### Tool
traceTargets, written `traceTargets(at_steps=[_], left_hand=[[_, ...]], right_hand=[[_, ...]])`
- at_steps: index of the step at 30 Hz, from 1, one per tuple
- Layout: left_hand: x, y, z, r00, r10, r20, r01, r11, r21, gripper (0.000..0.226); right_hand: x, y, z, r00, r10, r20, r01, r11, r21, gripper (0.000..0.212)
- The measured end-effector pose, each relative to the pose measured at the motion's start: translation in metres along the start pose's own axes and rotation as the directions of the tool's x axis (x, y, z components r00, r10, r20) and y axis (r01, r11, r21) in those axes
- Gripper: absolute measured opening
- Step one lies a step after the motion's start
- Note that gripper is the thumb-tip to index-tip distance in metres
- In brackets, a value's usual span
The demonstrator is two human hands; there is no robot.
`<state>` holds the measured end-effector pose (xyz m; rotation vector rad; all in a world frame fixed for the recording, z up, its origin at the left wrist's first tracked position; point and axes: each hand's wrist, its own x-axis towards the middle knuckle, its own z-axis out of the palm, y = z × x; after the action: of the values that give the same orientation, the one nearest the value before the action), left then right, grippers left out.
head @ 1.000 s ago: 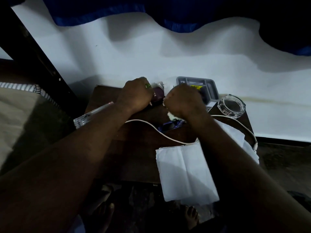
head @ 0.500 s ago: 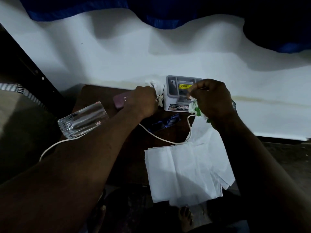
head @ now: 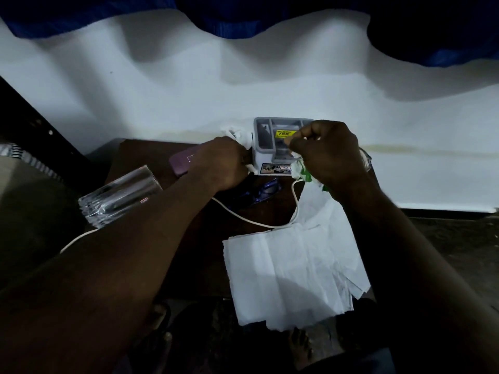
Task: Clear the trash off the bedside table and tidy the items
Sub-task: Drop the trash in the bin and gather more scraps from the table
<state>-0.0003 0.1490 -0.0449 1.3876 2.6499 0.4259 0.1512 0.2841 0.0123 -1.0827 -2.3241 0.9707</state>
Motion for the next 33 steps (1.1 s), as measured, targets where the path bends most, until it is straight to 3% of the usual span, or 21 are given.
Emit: traceTargets(at_steps=[5, 7, 10, 13, 17, 22, 25, 27, 30, 33], left_hand=[[-0.003, -0.008, -0.029, 0.987, -0.156, -0.03, 0.142, 0.952, -0.273, 0.028], [-0.006, -0.01, -0.043, 0.959, -0.275, -0.072, 0.206, 0.846, -0.492, 0.027], [-0.018, -0.013, -0.058, 0.927, -0.375, -0.008, 0.25, 0.633, -0.732, 0.02], [-0.031, -0.011, -0.068, 0.908, -0.417, 0.043, 0.277, 0.521, -0.807, 0.026], [-0.042, -0.008, -0.083, 0.865, -0.493, 0.093, 0.294, 0.346, -0.891, 0.023], [-0.057, -0.008, -0.089, 0.846, -0.519, 0.125, 0.343, 0.349, -0.872, 0.022], [-0.063, -0.007, -0.088, 0.807, -0.561, 0.186, 0.379, 0.25, -0.891, 0.018], [-0.061, -0.01, -0.085, 0.83, -0.536, 0.156, 0.369, 0.317, -0.874, 0.025], [-0.055, -0.021, -0.081, 0.873, -0.485, 0.058, 0.339, 0.518, -0.786, 0.041], [-0.047, -0.032, -0.074, 0.89, -0.453, -0.047, 0.321, 0.696, -0.642, 0.031]], right_hand=[[0.001, -0.003, 0.01, 1.0, 0.011, 0.003, -0.011, 0.999, 0.04, 0.021], [0.001, -0.007, 0.013, 1.0, 0.008, 0.001, -0.008, 0.998, 0.058, 0.024], [-0.003, -0.015, 0.019, 1.0, -0.002, 0.012, 0.001, 0.997, 0.073, 0.032], [-0.008, -0.025, 0.026, 0.996, -0.039, 0.079, 0.039, 0.999, 0.004, 0.033], [-0.02, -0.043, 0.046, 0.951, -0.105, 0.289, 0.203, 0.921, -0.332, 0.028], [-0.041, -0.058, 0.085, 0.926, -0.112, 0.361, 0.291, 0.821, -0.491, 0.033], [-0.046, -0.059, 0.1, 0.931, -0.121, 0.345, 0.304, 0.781, -0.546, 0.03], [-0.046, -0.057, 0.108, 0.934, -0.133, 0.333, 0.312, 0.76, -0.571, 0.03], [-0.043, -0.057, 0.116, 0.939, -0.132, 0.316, 0.305, 0.743, -0.596, 0.028], [-0.041, -0.058, 0.12, 0.944, -0.131, 0.302, 0.299, 0.725, -0.62, 0.027]])
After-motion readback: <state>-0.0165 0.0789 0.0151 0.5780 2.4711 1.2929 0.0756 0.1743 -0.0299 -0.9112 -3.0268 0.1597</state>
